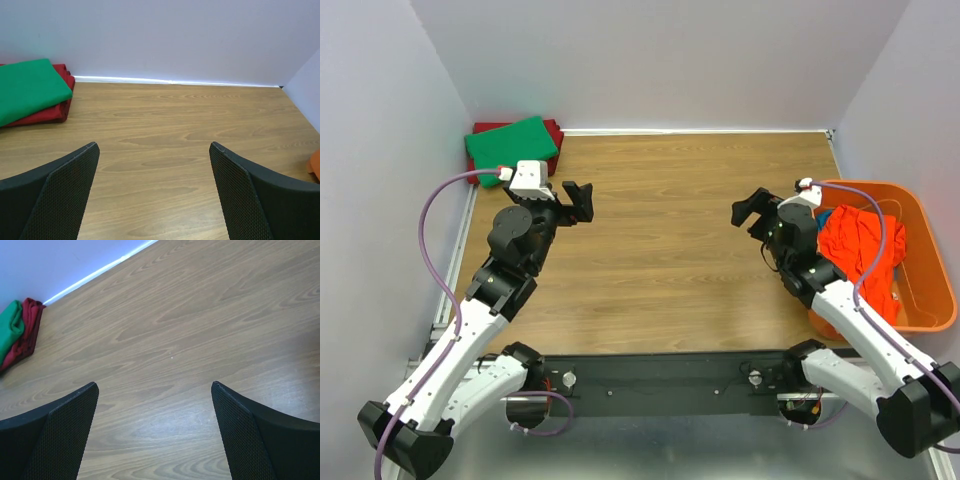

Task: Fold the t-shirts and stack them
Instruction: Grab crumpled tshirt from bin with the right arm

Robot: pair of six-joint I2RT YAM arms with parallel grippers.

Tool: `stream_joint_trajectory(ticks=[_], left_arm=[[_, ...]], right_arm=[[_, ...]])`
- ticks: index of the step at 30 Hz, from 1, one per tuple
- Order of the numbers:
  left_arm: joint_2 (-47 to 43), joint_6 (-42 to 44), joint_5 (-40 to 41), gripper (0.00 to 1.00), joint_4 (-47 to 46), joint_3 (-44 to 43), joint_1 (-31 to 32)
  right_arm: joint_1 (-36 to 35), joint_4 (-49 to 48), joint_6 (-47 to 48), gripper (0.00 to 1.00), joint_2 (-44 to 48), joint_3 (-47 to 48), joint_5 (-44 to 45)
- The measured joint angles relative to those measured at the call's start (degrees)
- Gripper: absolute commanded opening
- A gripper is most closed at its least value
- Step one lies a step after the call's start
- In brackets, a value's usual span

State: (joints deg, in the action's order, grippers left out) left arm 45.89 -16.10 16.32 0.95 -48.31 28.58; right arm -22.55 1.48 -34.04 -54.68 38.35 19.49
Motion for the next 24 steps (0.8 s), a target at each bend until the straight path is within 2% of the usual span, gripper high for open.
stream_joint_trajectory(ticks=[10,14,17,20,24], left_arm=[[0.20,0.00,-0.02,0.98,0.00,0.00,0.00],[0.20,-0.11,-0.04,0.98,0.00,0.00,0.00],[0.33,-0.50,-0.31,0.98,0.02,0.00,0.00],[0.52,-1.09,-0.63,0.99,0.02,-0.02,0.00],[0.61,-1.64,-1.46,0.99,0.07,0.00,0.00]], right_arm=[[0.00,1.22,0.70,1.00,0.50,0.02,0.61],[0.00,3.37,1.14,1.00,-2.38,2.14,0.76],[0.00,7.48,1.16,1.00,-7.39,7.74,3.93],[1.22,13.14,1.90,1.00,-14.80,18.25,8.70],[9.53,16.72,2.89,1.00,-18.91,28.61,12.26]])
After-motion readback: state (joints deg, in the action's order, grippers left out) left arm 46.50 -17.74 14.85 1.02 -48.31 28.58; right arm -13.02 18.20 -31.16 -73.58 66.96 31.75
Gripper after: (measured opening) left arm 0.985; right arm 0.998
